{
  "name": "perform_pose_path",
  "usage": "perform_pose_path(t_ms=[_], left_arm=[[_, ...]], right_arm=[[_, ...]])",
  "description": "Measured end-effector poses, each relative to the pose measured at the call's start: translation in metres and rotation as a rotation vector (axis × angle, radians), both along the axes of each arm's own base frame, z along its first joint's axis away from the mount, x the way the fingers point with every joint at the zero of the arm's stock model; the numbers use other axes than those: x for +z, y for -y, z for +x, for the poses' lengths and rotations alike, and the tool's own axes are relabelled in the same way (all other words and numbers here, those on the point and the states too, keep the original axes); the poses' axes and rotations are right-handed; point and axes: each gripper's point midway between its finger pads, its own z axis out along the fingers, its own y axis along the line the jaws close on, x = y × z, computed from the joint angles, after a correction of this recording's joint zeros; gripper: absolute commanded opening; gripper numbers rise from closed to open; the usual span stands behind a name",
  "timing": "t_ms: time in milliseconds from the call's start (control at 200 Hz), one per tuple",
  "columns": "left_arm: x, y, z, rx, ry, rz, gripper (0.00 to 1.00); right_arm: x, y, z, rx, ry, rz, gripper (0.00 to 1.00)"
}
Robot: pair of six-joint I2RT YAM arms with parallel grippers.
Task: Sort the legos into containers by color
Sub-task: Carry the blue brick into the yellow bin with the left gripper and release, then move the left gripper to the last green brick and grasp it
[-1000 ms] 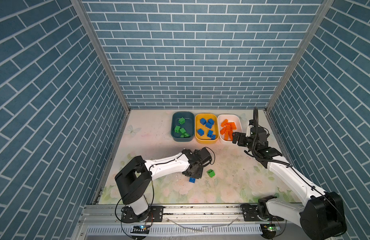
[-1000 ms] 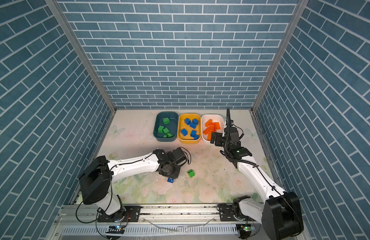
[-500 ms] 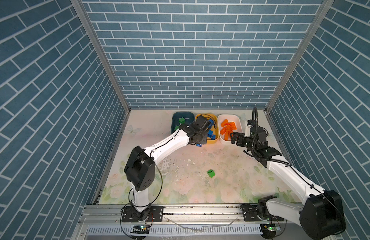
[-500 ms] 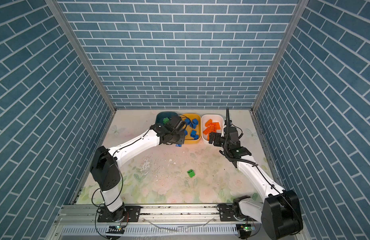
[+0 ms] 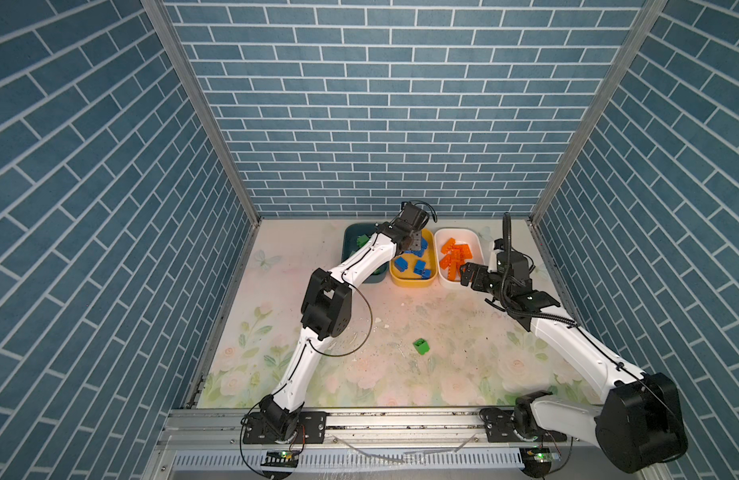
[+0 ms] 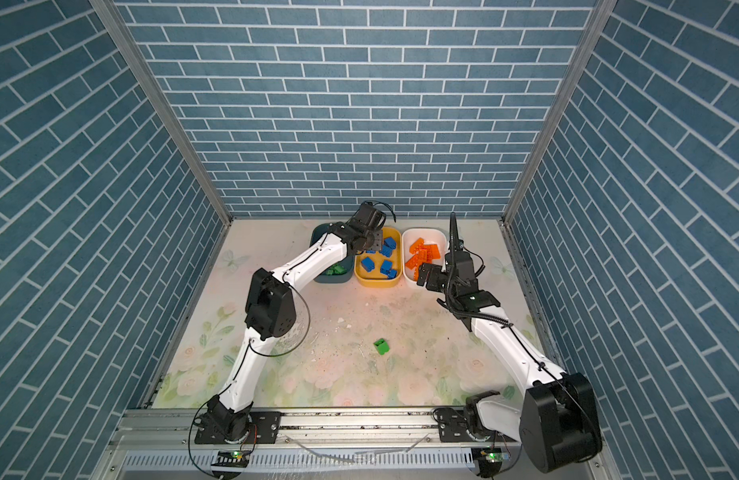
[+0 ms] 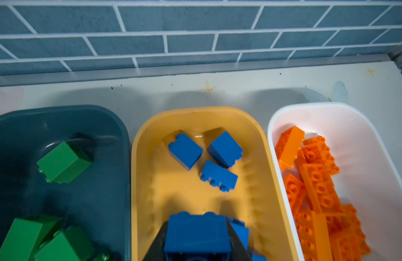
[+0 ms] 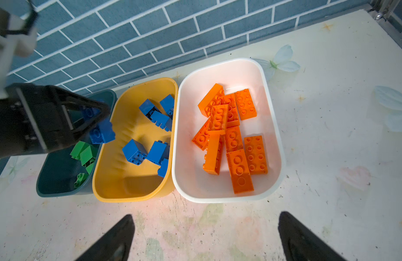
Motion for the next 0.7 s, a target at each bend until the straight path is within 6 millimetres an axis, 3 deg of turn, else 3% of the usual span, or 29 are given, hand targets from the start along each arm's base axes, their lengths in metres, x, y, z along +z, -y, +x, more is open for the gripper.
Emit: perform_pose_path(t_ms=[160, 315, 445, 610, 700], left_arm=[[-0.015, -0.001, 0.016, 0.048, -0.002, 0.019, 0.69], [-0.015, -0.003, 0.000, 0.047, -0.053, 0.018, 0.87], [-0.011, -0.012, -0.052, 0.024, -0.132, 0.055, 0.99], [0.006, -0.012, -0.140, -0.036, -0.198, 0.061, 0.99], [0.003, -0.010, -0.183, -0.071, -0.261, 0.054, 0.99]], right_arm=[[0.001, 0.004, -0.005, -0.008, -0.010, -0.009, 0.99], [0.009, 0.008, -0.009, -0.022, 0.010, -0.012, 0.99], [0.013, 0.010, -0.010, -0.030, 0.020, -0.014, 0.99], [0.015, 0.011, -0.012, -0.031, 0.025, -0.012, 0.99], [0.019, 0.012, -0.014, -0.035, 0.035, -0.002, 0.99]])
